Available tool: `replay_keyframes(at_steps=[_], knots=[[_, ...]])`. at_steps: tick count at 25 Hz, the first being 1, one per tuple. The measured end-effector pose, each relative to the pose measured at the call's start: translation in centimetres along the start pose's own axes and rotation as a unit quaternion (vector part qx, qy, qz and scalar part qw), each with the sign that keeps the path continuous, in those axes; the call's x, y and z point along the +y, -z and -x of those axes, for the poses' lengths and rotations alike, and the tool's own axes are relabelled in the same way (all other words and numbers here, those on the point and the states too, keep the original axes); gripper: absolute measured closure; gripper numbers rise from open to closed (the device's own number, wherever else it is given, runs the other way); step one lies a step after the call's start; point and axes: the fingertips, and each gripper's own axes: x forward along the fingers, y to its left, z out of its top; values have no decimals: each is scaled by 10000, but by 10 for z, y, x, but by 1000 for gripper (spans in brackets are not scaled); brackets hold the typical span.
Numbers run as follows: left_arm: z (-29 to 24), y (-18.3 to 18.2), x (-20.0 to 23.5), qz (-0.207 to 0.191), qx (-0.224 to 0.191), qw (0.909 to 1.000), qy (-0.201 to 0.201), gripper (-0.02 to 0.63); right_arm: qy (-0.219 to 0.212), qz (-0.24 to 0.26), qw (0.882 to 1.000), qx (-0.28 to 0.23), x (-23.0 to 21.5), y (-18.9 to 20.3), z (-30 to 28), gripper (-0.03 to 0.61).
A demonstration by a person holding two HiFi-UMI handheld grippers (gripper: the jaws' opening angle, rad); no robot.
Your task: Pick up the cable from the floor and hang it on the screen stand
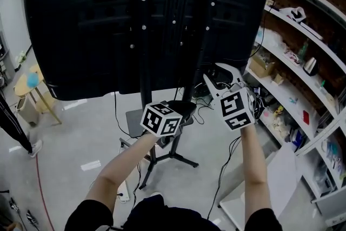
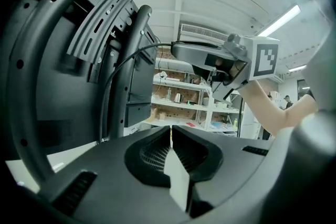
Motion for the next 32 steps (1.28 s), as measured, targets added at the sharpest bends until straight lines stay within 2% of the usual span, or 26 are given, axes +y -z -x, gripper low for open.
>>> replay_keyframes(at_steps=[5,13,26,32], knots=[[-13,-31,13,-128,-137,9998,119,595,119,35,9998,-179,-36,-19,-16,419],[-28,-89,35,-326,-320,9989,95,595,219,92,9992,-321,-84,-44,-35,419],[-21,-185,53,-822,-752,9938,12,595,592,353,9953,-682,-154,-114,-54,419],[-17,-222,68,-787,-1001,9919,-28,595,766,344,9931,-823,-188,-141,-60,419]])
